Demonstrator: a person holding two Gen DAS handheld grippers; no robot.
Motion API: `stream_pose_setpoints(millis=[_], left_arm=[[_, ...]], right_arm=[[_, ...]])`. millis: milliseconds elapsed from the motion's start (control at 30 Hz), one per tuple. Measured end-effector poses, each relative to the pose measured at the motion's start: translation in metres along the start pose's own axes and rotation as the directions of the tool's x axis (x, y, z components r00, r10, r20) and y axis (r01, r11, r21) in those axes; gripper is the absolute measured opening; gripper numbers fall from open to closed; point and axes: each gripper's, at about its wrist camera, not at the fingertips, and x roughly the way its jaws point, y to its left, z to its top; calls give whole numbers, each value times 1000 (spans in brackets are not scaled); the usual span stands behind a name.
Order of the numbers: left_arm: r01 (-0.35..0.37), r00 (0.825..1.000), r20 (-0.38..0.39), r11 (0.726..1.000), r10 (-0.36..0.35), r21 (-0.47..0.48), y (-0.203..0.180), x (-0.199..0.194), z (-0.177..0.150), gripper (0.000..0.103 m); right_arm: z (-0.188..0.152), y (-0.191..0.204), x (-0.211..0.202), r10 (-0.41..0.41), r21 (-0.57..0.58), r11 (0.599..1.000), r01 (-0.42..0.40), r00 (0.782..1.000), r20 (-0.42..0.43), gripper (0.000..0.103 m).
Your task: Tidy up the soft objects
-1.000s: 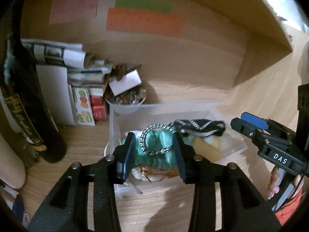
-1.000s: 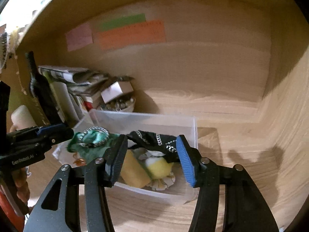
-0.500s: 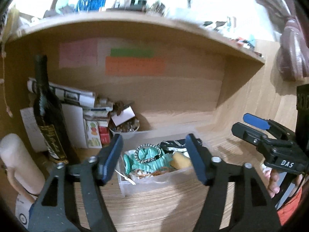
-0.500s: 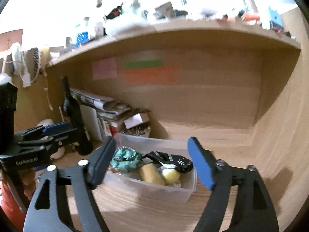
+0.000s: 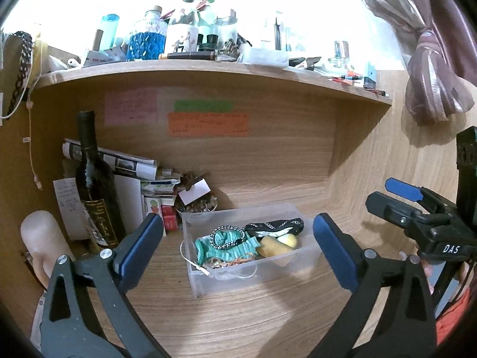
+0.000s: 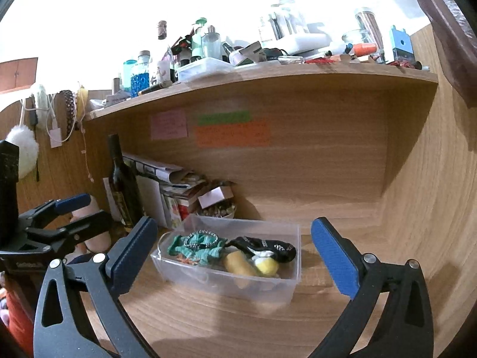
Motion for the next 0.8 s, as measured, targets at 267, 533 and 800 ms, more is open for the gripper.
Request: stream_pose_setpoints(millis=[267,533,800], left_arm=[[9,1000,11,1000,-9,16,-4,-7,-4,103],[12,1000,20,1000,-12,11,-5,-10,-6,103],[19,1000,14,1000,-19,9,-4,-8,-6,103]], right_arm=[[-4,5,-10,-1,-4,1000,1,1000,15,103],[-3,10,-16,2,-25,1000,-2,1000,28,103],[-3,11,-16,4,-31,1000,-3,1000,30,103]])
